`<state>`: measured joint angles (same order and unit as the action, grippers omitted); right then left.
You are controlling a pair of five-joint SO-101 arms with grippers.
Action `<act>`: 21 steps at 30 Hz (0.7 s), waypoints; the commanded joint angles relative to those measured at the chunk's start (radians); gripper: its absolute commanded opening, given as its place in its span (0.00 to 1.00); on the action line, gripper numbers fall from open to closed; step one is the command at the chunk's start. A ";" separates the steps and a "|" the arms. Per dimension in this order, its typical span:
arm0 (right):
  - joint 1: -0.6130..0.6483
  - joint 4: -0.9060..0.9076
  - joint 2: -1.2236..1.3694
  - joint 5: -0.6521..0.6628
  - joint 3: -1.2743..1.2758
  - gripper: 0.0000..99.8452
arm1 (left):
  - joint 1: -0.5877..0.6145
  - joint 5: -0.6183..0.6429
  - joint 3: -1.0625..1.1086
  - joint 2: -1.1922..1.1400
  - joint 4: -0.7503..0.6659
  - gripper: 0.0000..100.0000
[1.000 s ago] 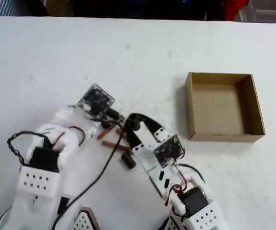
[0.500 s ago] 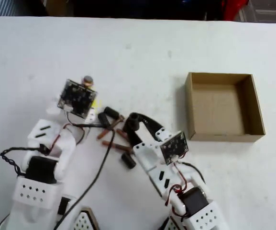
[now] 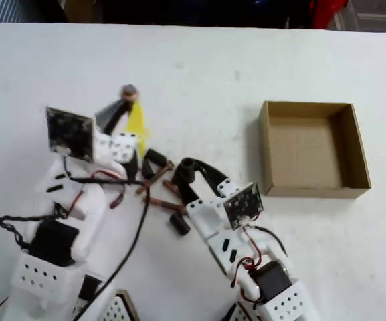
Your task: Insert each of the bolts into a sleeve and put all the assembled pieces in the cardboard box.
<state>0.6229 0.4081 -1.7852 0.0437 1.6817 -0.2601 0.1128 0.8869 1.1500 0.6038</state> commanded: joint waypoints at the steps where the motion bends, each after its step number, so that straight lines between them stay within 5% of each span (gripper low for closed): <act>1: 0.002 0.004 -0.008 -0.003 0.008 0.02 | -0.131 0.018 -0.038 0.028 -0.084 0.02; 6: 0.002 0.004 -0.008 -0.003 0.008 0.02 | -0.242 0.020 0.044 0.028 -0.180 0.02; 21: -0.048 -0.005 -0.015 -0.005 0.008 0.02 | -0.249 0.120 0.118 0.028 -0.238 0.02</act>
<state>0.5738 0.4081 -1.7852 0.0437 1.6817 -0.4948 0.2033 1.0203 1.1515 0.4104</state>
